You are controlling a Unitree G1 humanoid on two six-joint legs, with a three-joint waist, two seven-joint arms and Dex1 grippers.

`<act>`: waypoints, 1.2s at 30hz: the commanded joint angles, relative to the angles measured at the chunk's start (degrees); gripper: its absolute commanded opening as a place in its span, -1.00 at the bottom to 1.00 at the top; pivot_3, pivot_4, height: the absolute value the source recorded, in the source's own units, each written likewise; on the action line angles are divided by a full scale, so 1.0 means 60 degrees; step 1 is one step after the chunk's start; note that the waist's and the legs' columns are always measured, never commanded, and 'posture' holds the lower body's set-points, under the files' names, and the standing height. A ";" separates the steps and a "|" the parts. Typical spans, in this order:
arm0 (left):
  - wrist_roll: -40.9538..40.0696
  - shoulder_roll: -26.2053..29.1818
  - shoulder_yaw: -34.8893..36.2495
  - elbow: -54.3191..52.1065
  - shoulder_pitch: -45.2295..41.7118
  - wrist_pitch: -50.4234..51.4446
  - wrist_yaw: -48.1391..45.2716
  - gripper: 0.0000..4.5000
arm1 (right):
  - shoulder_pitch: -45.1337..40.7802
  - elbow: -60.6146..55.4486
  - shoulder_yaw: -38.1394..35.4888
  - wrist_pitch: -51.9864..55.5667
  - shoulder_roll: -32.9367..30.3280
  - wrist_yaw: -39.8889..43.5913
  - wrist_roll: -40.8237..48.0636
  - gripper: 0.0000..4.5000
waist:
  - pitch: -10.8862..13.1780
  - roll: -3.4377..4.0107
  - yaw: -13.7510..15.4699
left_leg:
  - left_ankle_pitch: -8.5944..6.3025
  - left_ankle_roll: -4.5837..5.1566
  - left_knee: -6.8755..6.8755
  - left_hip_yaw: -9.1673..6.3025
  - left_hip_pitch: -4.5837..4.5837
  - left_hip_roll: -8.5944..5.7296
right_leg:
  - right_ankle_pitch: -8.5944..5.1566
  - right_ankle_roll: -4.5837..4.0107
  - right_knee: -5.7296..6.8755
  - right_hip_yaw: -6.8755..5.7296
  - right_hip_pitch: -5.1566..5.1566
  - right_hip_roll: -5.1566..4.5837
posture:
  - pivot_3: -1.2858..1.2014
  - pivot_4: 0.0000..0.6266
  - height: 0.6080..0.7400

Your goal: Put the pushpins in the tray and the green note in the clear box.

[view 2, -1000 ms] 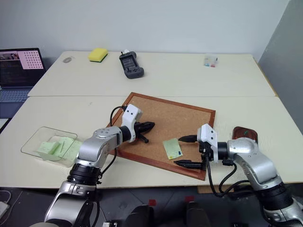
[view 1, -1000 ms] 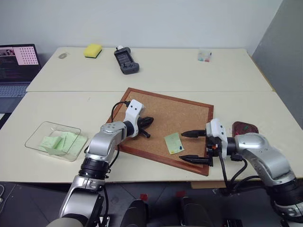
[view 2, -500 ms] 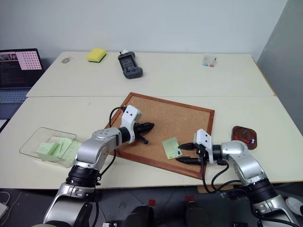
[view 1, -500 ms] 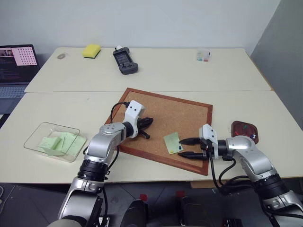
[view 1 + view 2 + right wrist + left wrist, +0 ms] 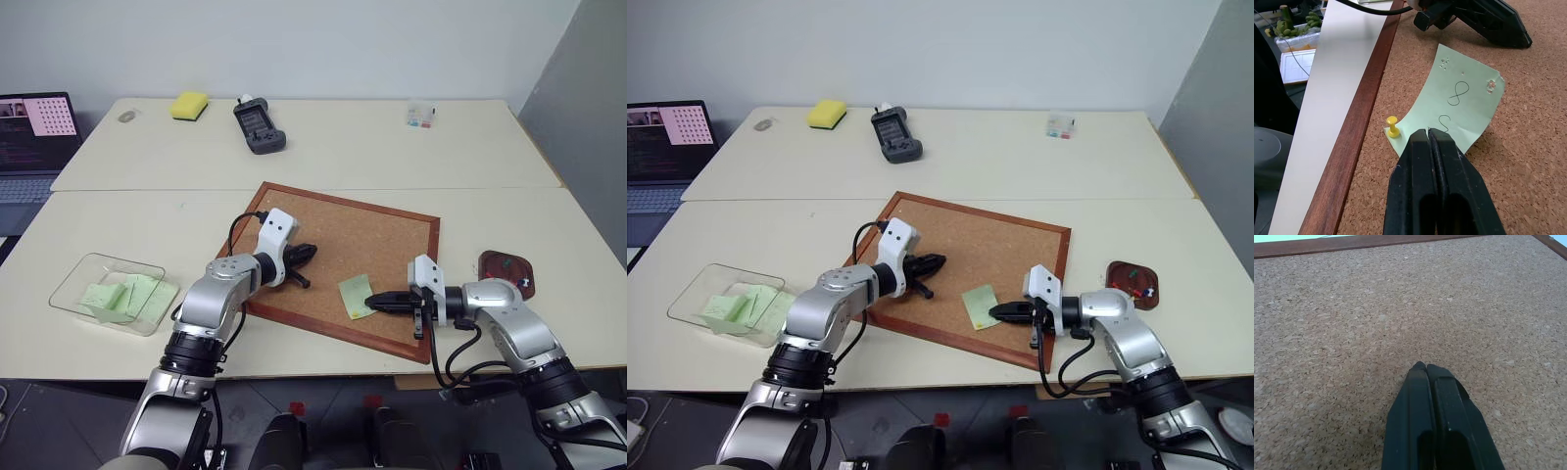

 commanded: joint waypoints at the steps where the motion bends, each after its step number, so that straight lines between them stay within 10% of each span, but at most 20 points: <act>1: -0.0033 0.0006 -0.0003 -0.0276 0.0041 0.0047 -0.0013 -1.00 | -0.0098 -0.0421 -0.0244 -0.0048 -0.0029 0.0051 0.0112 -0.98 | 0.0000 0.0000 0.0000 | 0.0000 0.0000 0.0000 0.0000 0.0000 0.0000 | 0.0000 0.0000 0.0000 0.0000 0.0000 0.0000 | 0.03 -0.52 1.00; 17: -0.0009 -0.0040 -0.0034 -0.0083 -0.0079 -0.0050 -0.0053 -1.00 | -0.0206 -0.1137 -0.0684 0.0715 -0.0280 0.0076 0.0575 -0.98 | 0.0000 0.0000 0.0003 | 0.0000 0.0000 0.0000 -0.0004 -0.0001 -0.0001 | 0.0000 0.0000 0.0001 -0.0002 0.0001 -0.0001 | 0.03 -0.52 1.00; 26: -0.0024 -0.0010 -0.0021 -0.0208 -0.0008 0.0013 -0.0040 -1.00 | 0.0018 -0.0442 0.0043 -0.0524 -0.0083 0.0122 -0.0381 -0.23 | 0.0000 0.0000 0.0001 | 0.0000 0.0000 0.0001 -0.0001 0.0000 -0.0002 | 0.0000 0.0000 0.0001 -0.0001 0.0001 -0.0001 | 0.03 -0.52 1.00; 36: -0.0048 0.0019 0.0020 -0.0436 0.0099 0.0142 0.0022 -1.00 | -0.0230 0.0361 0.0011 -0.0827 0.0156 0.0083 -0.0613 -0.39 | 0.0000 0.0000 0.0001 | 0.0001 -0.0002 0.0002 -0.0001 0.0001 -0.0001 | 0.0000 0.0000 0.0002 -0.0001 0.0001 -0.0001 | 0.03 -0.52 1.00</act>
